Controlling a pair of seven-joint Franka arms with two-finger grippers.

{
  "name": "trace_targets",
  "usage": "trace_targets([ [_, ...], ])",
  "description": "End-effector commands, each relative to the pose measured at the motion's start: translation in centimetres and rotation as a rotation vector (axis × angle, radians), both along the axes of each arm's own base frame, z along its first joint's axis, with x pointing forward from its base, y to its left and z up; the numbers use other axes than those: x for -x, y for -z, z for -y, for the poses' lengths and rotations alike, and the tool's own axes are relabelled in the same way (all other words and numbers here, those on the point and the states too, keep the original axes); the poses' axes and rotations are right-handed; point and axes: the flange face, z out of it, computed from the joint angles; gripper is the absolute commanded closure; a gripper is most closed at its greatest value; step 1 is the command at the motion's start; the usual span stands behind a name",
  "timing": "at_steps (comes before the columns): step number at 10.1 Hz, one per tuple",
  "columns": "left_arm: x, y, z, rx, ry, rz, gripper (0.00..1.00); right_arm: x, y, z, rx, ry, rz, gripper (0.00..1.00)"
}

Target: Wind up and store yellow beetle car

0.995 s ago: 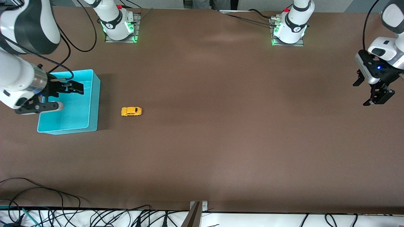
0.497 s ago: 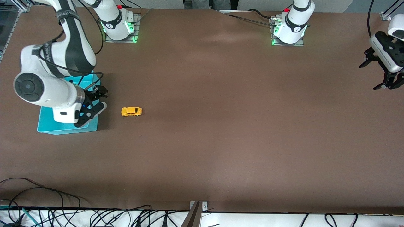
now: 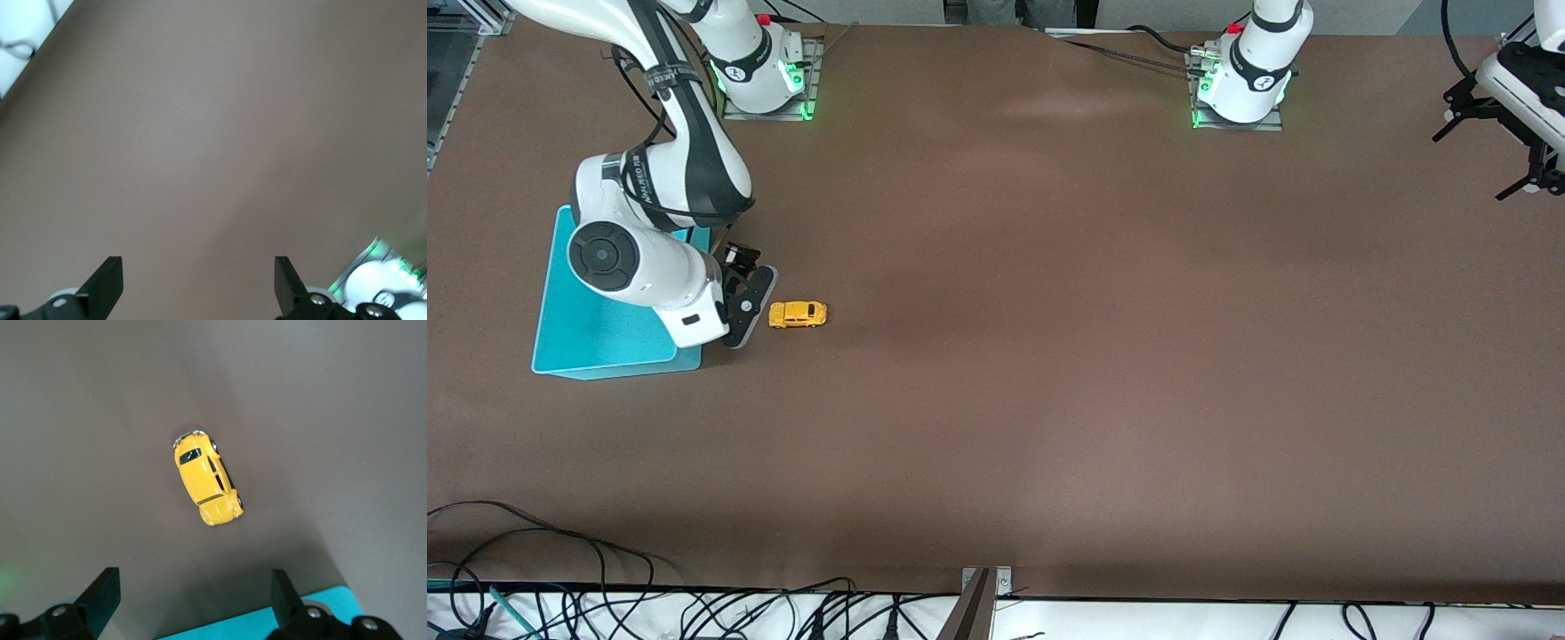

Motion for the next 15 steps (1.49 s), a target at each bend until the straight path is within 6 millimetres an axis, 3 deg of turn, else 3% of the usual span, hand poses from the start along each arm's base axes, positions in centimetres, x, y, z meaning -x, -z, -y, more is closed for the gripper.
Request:
trace_targets([
  [1, 0.1, -1.4, 2.2, -0.018, -0.283, -0.011, 0.00, 0.4, 2.6, -0.4, -0.065, -0.204, -0.010, 0.00],
  [3, 0.5, -1.3, 4.7, -0.032, -0.437, -0.037, 0.00, 1.8, 4.9, -2.5, -0.107, -0.342, 0.049, 0.00],
  [5, 0.5, -2.0, 4.9, -0.030, -0.567, -0.042, 0.00, 3.3, 7.3, -3.6, -0.135, -0.440, 0.110, 0.00],
  [9, -1.2, -1.9, 5.9, -0.044, -0.770, -0.104, 0.00, 3.2, 10.6, -3.4, -0.151, -0.499, 0.116, 0.00],
  [12, -1.5, -1.4, 5.0, -0.045, -0.787, -0.127, 0.00, 3.3, 11.7, -2.8, -0.154, -0.494, 0.106, 0.00],
  [14, -1.6, -1.4, 3.2, -0.011, -0.818, -0.144, 0.00, 3.3, 12.2, -2.6, -0.156, -0.503, 0.105, 0.01],
  [15, -1.6, -1.3, 3.0, -0.006, -0.831, -0.149, 0.00, 3.3, 12.2, -2.6, -0.156, -0.504, 0.105, 0.22],
])
